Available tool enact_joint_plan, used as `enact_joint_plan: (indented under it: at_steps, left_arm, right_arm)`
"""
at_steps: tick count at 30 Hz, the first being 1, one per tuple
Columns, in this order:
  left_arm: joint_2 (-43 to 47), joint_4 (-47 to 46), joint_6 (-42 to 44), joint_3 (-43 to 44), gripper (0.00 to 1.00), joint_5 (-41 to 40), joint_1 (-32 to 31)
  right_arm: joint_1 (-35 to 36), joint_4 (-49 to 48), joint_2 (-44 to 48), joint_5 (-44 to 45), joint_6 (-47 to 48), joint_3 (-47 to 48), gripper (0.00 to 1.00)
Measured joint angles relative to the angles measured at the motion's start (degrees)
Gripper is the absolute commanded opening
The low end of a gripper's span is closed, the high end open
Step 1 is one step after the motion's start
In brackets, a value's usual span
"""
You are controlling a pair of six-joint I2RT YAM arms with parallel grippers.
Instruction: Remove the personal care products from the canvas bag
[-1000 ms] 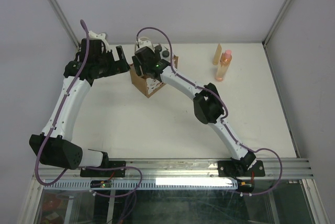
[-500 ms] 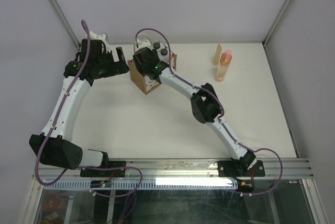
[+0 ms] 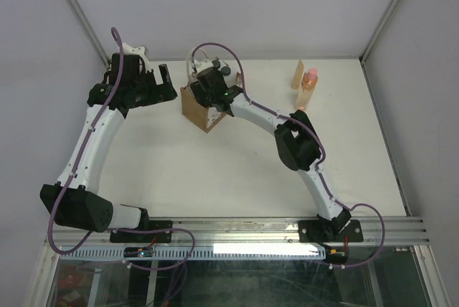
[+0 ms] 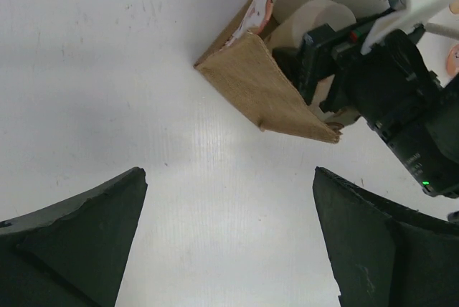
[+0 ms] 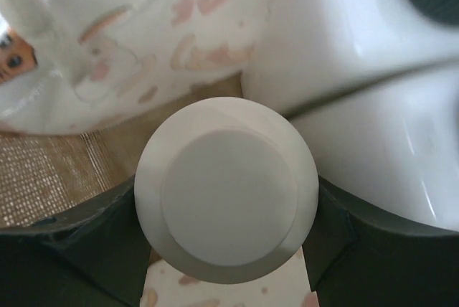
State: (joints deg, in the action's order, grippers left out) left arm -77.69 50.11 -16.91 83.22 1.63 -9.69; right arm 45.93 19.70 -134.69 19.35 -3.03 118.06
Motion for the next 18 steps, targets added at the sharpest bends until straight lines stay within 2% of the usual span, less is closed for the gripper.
enact_joint_plan:
  at_steps: [10, 14, 18]
  left_arm:
    - [-1.66, -0.85, -0.20, 0.00, 0.99, 1.57, 0.00]
    - [-3.74, -2.38, -0.42, 0.00, 0.99, 5.53, -0.04]
    - [-6.58, -4.59, -0.68, 0.02, 0.99, 9.68, -0.90]
  right_arm:
    - [-3.87, -0.37, 17.86, -10.73, 1.01, -23.52, 0.11]
    - [-5.38, 1.27, 22.12, -14.58, 2.84, -27.41, 0.15]
    - [-6.58, 2.05, 24.41, -16.74, 4.39, -29.14, 0.24]
